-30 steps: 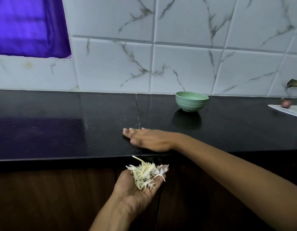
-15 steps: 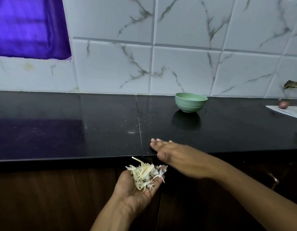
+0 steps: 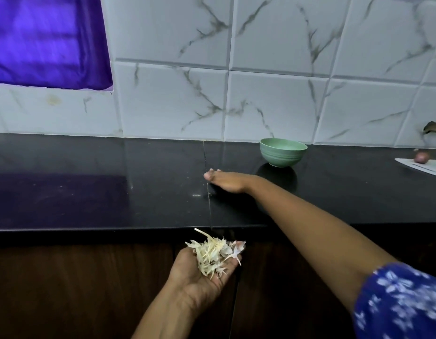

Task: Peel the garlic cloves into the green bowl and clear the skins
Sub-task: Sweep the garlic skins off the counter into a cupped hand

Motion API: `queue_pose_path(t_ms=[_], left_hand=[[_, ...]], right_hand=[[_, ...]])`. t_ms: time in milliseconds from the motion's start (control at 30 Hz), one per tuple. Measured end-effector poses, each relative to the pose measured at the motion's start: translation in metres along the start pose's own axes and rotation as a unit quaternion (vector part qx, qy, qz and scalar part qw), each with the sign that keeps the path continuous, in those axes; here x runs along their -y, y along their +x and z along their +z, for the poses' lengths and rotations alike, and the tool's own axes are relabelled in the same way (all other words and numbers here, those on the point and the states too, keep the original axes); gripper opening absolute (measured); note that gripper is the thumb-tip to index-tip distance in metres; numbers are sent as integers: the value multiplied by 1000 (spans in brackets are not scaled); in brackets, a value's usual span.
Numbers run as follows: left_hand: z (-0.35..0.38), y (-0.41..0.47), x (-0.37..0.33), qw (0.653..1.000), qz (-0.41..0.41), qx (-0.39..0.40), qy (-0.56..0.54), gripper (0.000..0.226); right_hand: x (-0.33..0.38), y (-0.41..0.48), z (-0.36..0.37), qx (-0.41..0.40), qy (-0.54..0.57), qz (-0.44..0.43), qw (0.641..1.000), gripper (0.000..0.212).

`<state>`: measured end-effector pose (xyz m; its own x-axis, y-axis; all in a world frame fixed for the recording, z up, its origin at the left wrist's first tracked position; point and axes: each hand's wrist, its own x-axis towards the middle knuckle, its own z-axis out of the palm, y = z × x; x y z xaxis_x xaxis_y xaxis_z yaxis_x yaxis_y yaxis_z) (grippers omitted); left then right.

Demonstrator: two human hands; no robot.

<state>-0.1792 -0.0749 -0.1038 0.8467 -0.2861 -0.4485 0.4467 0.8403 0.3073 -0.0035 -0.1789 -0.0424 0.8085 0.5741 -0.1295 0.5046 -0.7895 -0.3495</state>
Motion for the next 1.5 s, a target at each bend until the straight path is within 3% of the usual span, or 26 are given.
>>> queue_pose_path(t_ms=[167, 333, 400, 467, 567, 700, 767, 900, 1033, 1233, 1367, 1500], left_hand=[[-2, 3, 1, 1000, 0, 13, -1, 45], [-5, 7, 2, 1000, 9, 15, -6, 44], [-7, 8, 5, 1000, 8, 15, -2, 46], [-8, 8, 8, 1000, 10, 16, 4, 46], [-7, 9, 14, 1000, 11, 23, 11, 44], [-10, 15, 31, 999, 17, 26, 26, 36], [-10, 19, 42, 999, 13, 26, 33, 37], [-12, 35, 75, 998, -22, 33, 40, 43], [-17, 73, 129, 996, -76, 10, 41, 37], [-26, 173, 268, 976, -176, -26, 125, 37], [-73, 227, 354, 917, -254, -67, 302, 45], [-149, 261, 388, 868, -317, -135, 358, 73]], right_hand=[[23, -45, 26, 43, -71, -117, 990, 62], [25, -122, 23, 69, 113, -166, 977, 66], [22, -133, 25, 17, 206, -171, 963, 56], [21, -136, 33, -87, 279, -174, 940, 40], [26, -140, 47, -205, 318, -152, 913, 15], [24, -153, 70, -254, 268, -129, 920, 11], [15, -163, 78, -257, 297, -116, 912, 11], [-12, -193, 94, -252, 406, -46, 877, 13], [-61, -231, 123, -277, 438, 41, 854, 16], [-182, -288, 200, -322, 466, 230, 791, 21], [-269, -319, 286, -256, 463, 381, 758, 27], [-321, -340, 357, -252, 524, 478, 659, 34]])
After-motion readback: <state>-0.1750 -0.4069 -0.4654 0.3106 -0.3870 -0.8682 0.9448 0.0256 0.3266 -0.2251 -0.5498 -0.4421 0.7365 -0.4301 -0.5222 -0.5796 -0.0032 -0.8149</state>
